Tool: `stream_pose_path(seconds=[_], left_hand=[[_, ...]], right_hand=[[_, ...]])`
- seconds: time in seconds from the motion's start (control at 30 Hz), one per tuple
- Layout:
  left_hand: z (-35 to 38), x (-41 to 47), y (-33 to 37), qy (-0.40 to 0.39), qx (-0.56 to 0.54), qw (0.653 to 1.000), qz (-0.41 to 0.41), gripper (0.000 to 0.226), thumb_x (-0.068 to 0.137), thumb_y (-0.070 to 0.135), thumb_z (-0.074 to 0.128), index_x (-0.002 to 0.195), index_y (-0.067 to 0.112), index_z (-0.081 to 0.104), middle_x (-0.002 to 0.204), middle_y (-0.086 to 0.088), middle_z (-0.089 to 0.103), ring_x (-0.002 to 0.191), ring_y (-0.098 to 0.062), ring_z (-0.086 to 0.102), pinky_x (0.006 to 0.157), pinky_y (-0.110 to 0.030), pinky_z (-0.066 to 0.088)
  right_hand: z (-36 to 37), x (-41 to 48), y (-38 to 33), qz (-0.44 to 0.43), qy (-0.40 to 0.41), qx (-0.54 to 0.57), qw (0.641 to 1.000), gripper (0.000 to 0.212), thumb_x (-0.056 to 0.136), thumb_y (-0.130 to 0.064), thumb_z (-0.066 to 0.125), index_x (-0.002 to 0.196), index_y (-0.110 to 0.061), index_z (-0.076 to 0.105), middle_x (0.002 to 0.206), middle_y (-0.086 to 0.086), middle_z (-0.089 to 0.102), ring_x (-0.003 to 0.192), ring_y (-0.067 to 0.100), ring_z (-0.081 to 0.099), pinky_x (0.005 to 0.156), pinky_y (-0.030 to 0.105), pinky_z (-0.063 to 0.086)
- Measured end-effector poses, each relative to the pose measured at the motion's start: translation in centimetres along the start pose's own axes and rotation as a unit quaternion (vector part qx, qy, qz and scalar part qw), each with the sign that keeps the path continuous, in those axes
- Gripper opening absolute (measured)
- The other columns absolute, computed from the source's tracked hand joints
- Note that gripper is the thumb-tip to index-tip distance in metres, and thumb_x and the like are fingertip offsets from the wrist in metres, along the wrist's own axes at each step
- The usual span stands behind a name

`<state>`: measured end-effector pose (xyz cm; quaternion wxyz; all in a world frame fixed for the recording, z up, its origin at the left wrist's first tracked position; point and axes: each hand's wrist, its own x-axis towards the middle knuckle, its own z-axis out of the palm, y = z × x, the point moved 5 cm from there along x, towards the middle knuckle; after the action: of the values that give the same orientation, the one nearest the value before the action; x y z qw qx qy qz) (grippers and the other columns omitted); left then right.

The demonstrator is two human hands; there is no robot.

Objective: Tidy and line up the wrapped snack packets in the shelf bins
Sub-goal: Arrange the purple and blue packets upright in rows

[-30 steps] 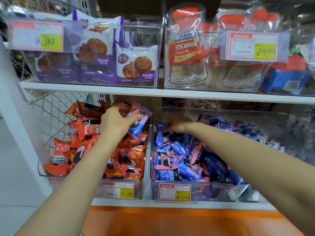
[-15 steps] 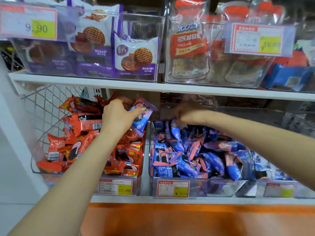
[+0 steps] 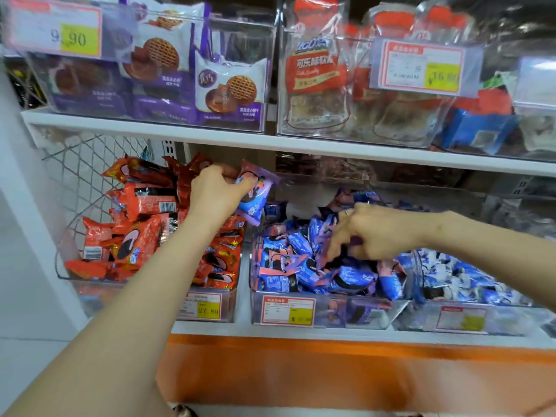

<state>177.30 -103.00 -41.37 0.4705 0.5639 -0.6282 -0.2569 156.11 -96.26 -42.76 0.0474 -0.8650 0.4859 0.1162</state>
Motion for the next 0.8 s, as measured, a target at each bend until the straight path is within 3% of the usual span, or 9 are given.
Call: stream_pose_path(seconds=[0.07,0.13,0.23,0.37,0.47,0.57,0.63,0.7,0.8], left_hand=[[-0.1,-0.1,-0.5,0.003,-0.031,0.999,-0.025,0.031,0.084,0.026,0.067,0.105,0.003,0.065,0.098,-0.012,0.067,0.098,-0.025,0.062,0.075,-0.029,0.044],[-0.3,0.0,-0.9,0.011,-0.05,0.998,-0.04,0.025,0.084,0.024,0.067,0.1,0.004,0.064,0.091,-0.01,0.065,0.096,-0.025,0.063,0.076,-0.029,0.045],[-0.6,0.1,-1.1,0.021,-0.05,0.998,-0.042,0.017,0.084,0.024,0.067,0.093,0.01,0.061,0.087,-0.008,0.062,0.092,-0.023,0.062,0.079,-0.031,0.045],[-1.0,0.4,-1.3,0.028,-0.043,0.998,-0.034,0.016,0.083,0.024,0.069,0.087,0.011,0.06,0.084,-0.01,0.065,0.09,-0.025,0.063,0.082,-0.035,0.05],[-1.4,0.8,-1.3,0.033,-0.021,0.999,-0.022,0.025,0.083,0.026,0.069,0.096,0.005,0.065,0.085,-0.008,0.064,0.094,-0.028,0.062,0.082,-0.037,0.049],[-1.7,1.3,-1.5,0.032,-0.003,0.999,-0.014,0.028,0.084,0.027,0.067,0.103,0.005,0.066,0.087,-0.006,0.062,0.098,-0.028,0.061,0.083,-0.032,0.045],[-1.7,1.6,-1.6,0.027,0.005,0.999,-0.016,0.029,0.085,0.027,0.067,0.104,0.006,0.066,0.094,-0.009,0.065,0.099,-0.028,0.06,0.084,-0.032,0.048],[-1.4,1.9,-1.6,0.022,0.001,1.0,-0.016,0.027,0.084,0.026,0.067,0.102,0.006,0.067,0.096,-0.01,0.067,0.097,-0.028,0.062,0.084,-0.034,0.051],[-0.7,1.9,-1.4,0.009,0.01,1.0,-0.011,0.029,0.082,0.027,0.069,0.103,0.007,0.068,0.101,-0.01,0.069,0.099,-0.024,0.061,0.076,-0.025,0.044]], right_hand=[[-1.7,1.8,0.7,0.036,0.053,0.085,0.994,0.034,0.081,-0.001,0.058,0.104,-0.022,0.072,0.097,-0.004,0.072,0.081,0.006,0.06,0.079,0.017,0.046],[-2.5,4.7,1.9,0.072,0.077,0.106,0.989,0.026,0.087,-0.003,0.056,0.107,-0.013,0.07,0.102,0.002,0.071,0.085,0.012,0.061,0.075,0.014,0.044],[-2.3,9.8,3.1,0.099,0.094,0.059,0.989,0.022,0.089,-0.01,0.054,0.107,-0.011,0.067,0.109,0.008,0.067,0.095,0.024,0.061,0.079,0.028,0.046],[0.1,15.7,5.3,0.152,0.117,0.028,0.981,0.036,0.086,-0.02,0.06,0.121,-0.013,0.058,0.118,0.008,0.062,0.104,0.027,0.06,0.08,0.028,0.049],[1.7,18.4,6.5,0.152,0.128,0.027,0.98,0.045,0.079,-0.018,0.068,0.121,-0.011,0.056,0.123,0.007,0.06,0.107,0.026,0.059,0.085,0.031,0.051],[1.3,19.0,6.3,0.133,0.153,-0.046,0.978,0.031,0.079,-0.017,0.063,0.109,-0.01,0.062,0.116,0.01,0.062,0.105,0.029,0.06,0.079,0.033,0.051],[1.5,18.8,5.2,0.107,0.121,-0.086,0.983,0.032,0.083,-0.03,0.064,0.108,-0.009,0.063,0.112,0.011,0.063,0.101,0.03,0.06,0.073,0.029,0.047],[3.1,18.7,4.5,0.101,0.026,-0.112,0.988,0.044,0.084,-0.045,0.063,0.11,-0.01,0.063,0.109,0.01,0.064,0.099,0.028,0.06,0.068,0.024,0.039],[4.7,18.8,4.1,0.089,0.002,-0.144,0.986,0.039,0.088,-0.045,0.059,0.109,-0.012,0.063,0.112,0.01,0.064,0.1,0.03,0.061,0.069,0.025,0.037]])
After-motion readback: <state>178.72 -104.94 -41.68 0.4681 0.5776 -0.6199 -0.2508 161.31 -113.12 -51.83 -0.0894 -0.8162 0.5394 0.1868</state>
